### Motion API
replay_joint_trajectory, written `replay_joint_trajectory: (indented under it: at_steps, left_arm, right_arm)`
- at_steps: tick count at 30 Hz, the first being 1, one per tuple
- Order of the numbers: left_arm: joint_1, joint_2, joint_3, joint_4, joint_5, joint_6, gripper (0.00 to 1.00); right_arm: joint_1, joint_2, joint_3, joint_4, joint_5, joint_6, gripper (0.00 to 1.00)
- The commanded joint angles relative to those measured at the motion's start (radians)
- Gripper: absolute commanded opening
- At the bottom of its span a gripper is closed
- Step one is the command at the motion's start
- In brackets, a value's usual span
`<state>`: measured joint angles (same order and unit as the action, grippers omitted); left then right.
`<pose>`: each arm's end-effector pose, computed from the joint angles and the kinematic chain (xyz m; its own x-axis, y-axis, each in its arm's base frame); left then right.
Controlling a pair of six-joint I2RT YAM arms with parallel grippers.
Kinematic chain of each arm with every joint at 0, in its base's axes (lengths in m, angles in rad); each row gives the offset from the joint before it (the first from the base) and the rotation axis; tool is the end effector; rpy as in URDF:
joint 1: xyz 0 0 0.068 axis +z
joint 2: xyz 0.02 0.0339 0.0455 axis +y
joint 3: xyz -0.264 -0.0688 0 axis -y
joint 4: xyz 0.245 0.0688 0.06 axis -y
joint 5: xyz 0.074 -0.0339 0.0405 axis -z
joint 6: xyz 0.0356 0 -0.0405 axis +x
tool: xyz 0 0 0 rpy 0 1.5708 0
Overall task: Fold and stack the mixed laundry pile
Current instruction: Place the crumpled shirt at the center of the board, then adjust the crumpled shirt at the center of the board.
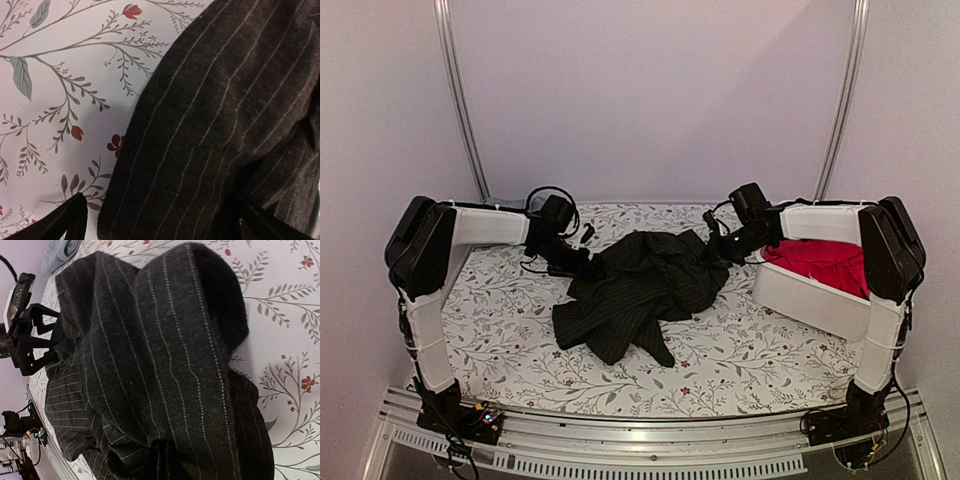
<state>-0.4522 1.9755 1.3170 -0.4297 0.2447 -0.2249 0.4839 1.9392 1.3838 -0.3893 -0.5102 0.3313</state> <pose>0.3604 -0.1846 0.1576 -0.8938 0.1936 -0.4045 0.3342 0.8891 -0.3127 0.3605 0.2091 0.1964 -0.8927 -0.1485 -0.4254 -0.3901 0.7272 0.5648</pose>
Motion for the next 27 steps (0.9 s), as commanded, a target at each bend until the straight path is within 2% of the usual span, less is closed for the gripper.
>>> replay_joint_trajectory:
  at_steps: [1, 3, 6, 8, 10, 11, 12, 22, 27]
  left_arm:
    - [-0.013, 0.065, 0.078, -0.035, -0.046, -0.012, 1.00]
    - [-0.013, 0.094, 0.100, -0.041, -0.034, -0.025, 0.94]
    - [-0.010, 0.098, 0.123, -0.046, -0.019, -0.026, 0.74]
    - [-0.006, 0.068, 0.133, -0.042, -0.017, -0.018, 0.48]
    - [0.004, 0.020, 0.138, -0.038, -0.026, -0.008, 0.15]
    - [0.012, -0.007, 0.141, -0.037, -0.025, -0.004, 0.04]
    - [0.022, -0.032, 0.146, -0.039, -0.027, 0.001, 0.00]
    - [0.182, -0.317, 0.284, -0.162, -0.226, -0.003, 0.00]
    - [0.233, -0.445, 0.406, -0.150, -0.285, 0.022, 0.00]
  right_arm:
    - [-0.047, 0.037, -0.001, -0.011, 0.108, -0.059, 0.00]
    - [-0.063, 0.050, 0.016, -0.019, 0.135, -0.074, 0.00]
    - [-0.077, 0.064, 0.052, -0.041, 0.183, -0.094, 0.00]
    - [-0.078, 0.063, 0.085, -0.054, 0.195, -0.110, 0.00]
    - [-0.076, 0.063, 0.123, -0.056, 0.139, -0.116, 0.00]
    - [-0.066, 0.060, 0.139, -0.047, 0.104, -0.115, 0.00]
    - [-0.051, 0.050, 0.155, -0.032, 0.072, -0.110, 0.00]
    - [0.179, -0.096, 0.308, 0.104, -0.115, -0.098, 0.00]
    - [0.273, -0.133, 0.440, 0.233, -0.218, -0.063, 0.00]
